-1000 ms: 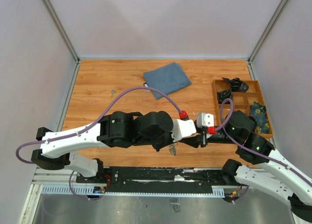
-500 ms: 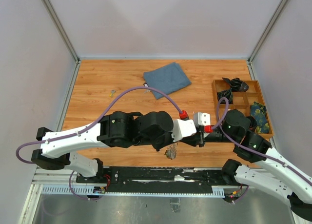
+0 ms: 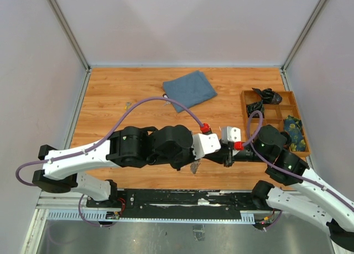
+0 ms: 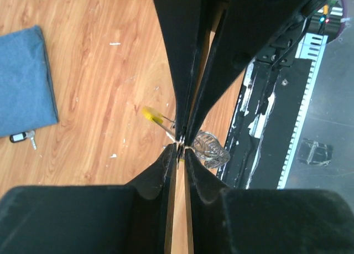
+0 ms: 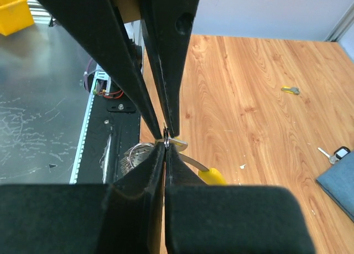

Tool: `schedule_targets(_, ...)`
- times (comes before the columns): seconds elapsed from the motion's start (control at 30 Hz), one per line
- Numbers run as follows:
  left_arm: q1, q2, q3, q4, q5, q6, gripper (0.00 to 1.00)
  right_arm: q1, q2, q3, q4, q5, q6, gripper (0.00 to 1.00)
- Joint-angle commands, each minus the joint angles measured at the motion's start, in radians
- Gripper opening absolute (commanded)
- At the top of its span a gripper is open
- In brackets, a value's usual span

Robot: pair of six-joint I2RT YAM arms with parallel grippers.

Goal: Put the keys on the keyring

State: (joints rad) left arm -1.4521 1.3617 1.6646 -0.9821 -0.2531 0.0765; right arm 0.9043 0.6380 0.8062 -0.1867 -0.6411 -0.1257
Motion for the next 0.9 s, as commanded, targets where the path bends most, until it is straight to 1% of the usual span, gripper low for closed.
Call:
schedule_targets(0.0, -0.008, -0.088, -0.038, 0.106, 0.007, -0.002, 0.19, 0.027, -0.044, 0.007, 0.069, 0.034, 0.054, 0.0)
schedule_targets(0.1, -0.008, -0.128, -0.072, 0.147, 0.019, -0.008, 0.24, 0.027, -0.058, 0.014, 0.086, 0.026, 0.074, 0.0)
schedule_targets(0.37, -0.008, -0.171, -0.123, 0.205, 0.044, -0.01, 0.29, 0.027, -0.069, 0.038, 0.103, 0.016, 0.094, 0.0)
schedule_targets(0.63, -0.008, -0.174, -0.156, 0.249, 0.079, -0.008, 0.3, 0.028, -0.073, 0.041, 0.113, 0.019, 0.101, 0.0)
schedule_targets(0.87, -0.008, -0.164, -0.166, 0.238, 0.055, -0.008, 0.28, 0.028, -0.082, 0.041, 0.12, 0.015, 0.101, 0.0)
